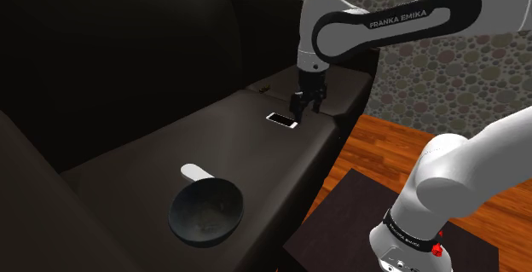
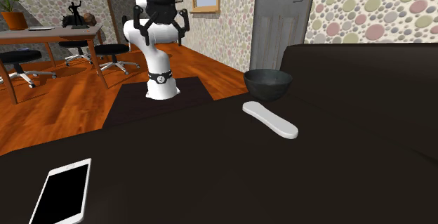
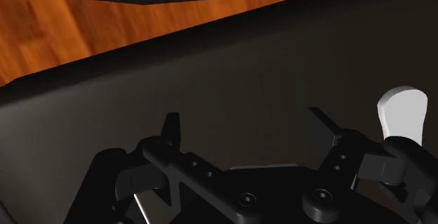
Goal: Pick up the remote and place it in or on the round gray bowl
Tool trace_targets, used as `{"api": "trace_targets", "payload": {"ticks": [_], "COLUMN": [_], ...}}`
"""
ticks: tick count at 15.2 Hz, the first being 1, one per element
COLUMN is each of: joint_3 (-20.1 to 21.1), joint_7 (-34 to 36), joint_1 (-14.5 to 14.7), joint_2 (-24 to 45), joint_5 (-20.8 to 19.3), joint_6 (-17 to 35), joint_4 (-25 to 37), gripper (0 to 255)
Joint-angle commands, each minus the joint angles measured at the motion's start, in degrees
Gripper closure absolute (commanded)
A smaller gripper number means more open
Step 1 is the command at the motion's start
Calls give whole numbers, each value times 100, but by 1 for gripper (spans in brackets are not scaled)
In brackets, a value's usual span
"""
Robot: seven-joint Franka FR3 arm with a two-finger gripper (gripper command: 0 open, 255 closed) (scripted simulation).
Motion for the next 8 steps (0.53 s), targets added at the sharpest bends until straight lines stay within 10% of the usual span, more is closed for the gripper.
{"api": "trace_targets", "payload": {"ticks": [1,8], "joint_3": [143,592], "joint_7": [126,518], "joint_1": [101,373], "joint_2": [340,1569], "joint_5": [83,196], "joint_6": [265,1110], "joint_4": [95,529], "gripper": [0,0]}}
